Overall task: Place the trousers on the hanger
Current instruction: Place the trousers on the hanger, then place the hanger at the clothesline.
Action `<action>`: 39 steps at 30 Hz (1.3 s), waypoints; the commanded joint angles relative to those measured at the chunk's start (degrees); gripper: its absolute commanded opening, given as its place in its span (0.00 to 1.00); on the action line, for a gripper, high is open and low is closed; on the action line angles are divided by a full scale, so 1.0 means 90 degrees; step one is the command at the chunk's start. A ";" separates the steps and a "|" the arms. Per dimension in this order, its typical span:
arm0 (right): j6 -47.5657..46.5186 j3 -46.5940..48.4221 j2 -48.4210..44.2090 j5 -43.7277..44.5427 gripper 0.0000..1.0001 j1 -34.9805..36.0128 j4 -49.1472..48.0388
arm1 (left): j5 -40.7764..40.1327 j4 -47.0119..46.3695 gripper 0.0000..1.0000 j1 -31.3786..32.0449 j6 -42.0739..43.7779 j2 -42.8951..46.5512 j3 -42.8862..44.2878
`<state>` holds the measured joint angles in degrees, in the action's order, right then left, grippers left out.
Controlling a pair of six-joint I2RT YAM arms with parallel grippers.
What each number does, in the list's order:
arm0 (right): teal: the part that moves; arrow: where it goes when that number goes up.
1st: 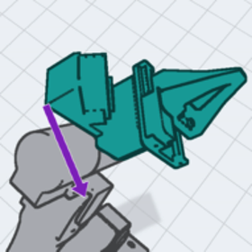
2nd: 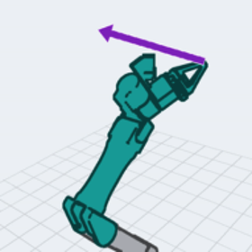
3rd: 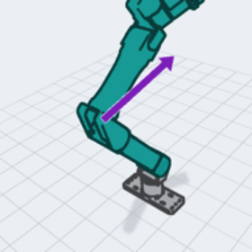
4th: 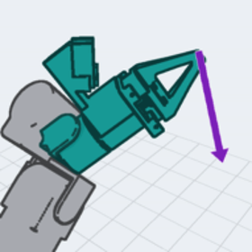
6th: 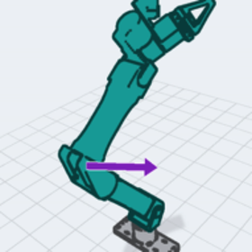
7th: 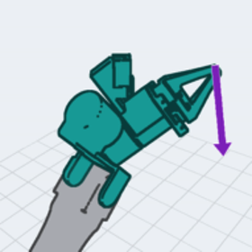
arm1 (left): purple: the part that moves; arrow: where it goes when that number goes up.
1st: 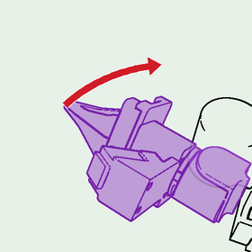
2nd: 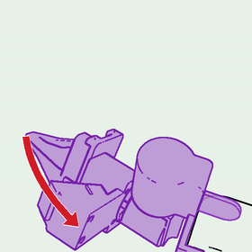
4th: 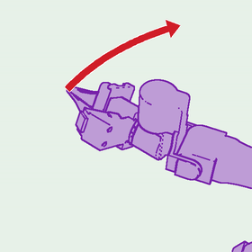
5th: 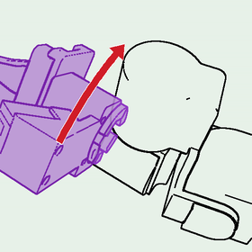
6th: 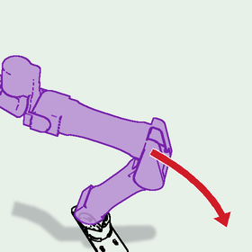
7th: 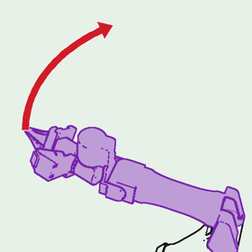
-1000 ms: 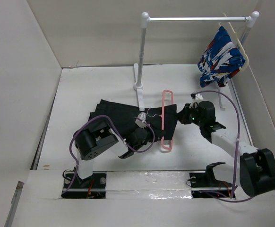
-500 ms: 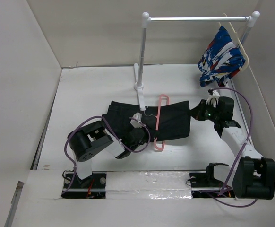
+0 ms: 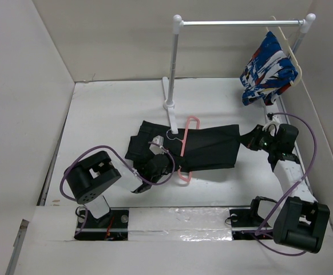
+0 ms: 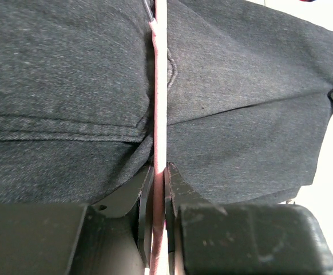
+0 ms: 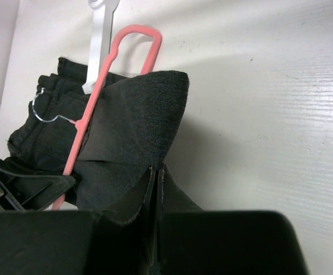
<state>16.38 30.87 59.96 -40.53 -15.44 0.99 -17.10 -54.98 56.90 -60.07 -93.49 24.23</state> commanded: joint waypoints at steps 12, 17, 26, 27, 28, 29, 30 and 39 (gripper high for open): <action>0.0338 0.0280 -0.0413 0.0089 0.00 -0.0297 -0.1145 | -0.0560 0.0641 0.00 0.0014 0.0376 -0.0509 0.0149; 0.0074 0.0213 -0.0178 0.0480 0.00 0.0104 -0.0891 | -0.0746 0.0943 0.00 0.0318 0.0201 -0.0803 0.0502; 0.0200 -0.0421 0.0212 0.1018 0.00 0.0104 -0.1466 | -0.1995 0.2328 0.00 0.0318 0.0307 0.0396 0.0394; 0.0230 -0.0481 0.0270 0.0988 0.00 0.0104 -0.1565 | -0.2102 0.2388 0.00 0.0386 0.0375 0.0466 0.0413; 0.0260 -0.0529 0.0271 0.0998 0.02 0.0104 -0.1614 | -0.2123 0.2417 0.00 0.0464 0.0405 0.0544 0.0433; 0.0279 -0.0549 0.0252 0.1017 0.06 0.0104 -0.1643 | -0.2152 0.2398 0.00 0.0532 0.0444 0.0660 0.0443; 0.0270 -0.0530 0.0193 0.1056 0.12 0.0104 -0.1605 | -0.2191 0.2359 0.00 0.0600 0.0493 0.0710 0.0443; -0.0053 0.0280 -0.1115 0.1690 0.70 0.1099 -0.0219 | -0.2600 0.2193 0.00 0.1109 0.0805 0.1286 0.0658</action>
<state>17.65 29.06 54.06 -28.53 -9.30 -2.81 -34.96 -34.98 65.93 -55.07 -86.43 28.88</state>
